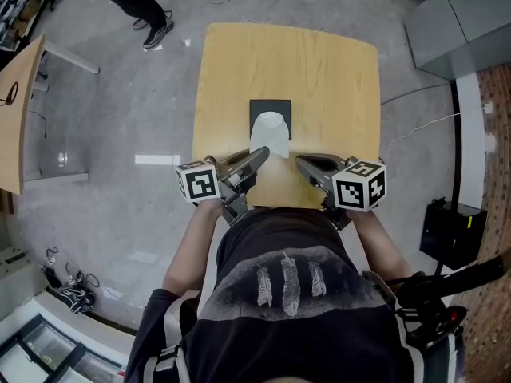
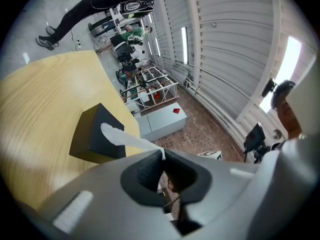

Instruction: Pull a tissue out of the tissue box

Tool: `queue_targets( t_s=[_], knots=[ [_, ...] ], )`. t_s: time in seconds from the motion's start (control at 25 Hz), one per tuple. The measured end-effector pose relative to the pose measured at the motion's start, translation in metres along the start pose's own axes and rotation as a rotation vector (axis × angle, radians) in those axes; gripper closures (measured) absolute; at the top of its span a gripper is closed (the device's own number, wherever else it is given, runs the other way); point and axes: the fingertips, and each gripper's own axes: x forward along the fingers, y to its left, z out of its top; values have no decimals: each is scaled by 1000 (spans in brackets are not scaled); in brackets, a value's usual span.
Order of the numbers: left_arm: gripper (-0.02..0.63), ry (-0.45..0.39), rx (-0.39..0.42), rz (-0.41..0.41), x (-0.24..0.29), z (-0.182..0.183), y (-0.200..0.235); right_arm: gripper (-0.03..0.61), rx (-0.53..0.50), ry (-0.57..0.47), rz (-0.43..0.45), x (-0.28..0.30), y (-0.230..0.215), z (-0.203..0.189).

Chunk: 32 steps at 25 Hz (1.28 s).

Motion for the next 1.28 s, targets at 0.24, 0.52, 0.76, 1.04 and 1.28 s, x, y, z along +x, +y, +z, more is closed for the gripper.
queue_targets(
  t_s=[0.24, 0.52, 0.76, 1.04, 1.28],
  knots=[
    [611, 12, 25, -14, -8, -5, -6, 583, -4, -7, -6, 2, 7, -5],
    [612, 21, 52, -33, -16, -7, -12, 583, -7, -10, -22, 2, 16, -13],
    [612, 64, 73, -49, -24, -9, -9, 583, 3, -53, -73, 4, 18, -20],
    [612, 53, 69, -57, -28, -10, -7, 583, 16, -29, -95, 2, 13, -29],
    [612, 72, 98, -56, -20, -11, 0, 583, 0, -57, -89, 1, -3, -25]
  ],
)
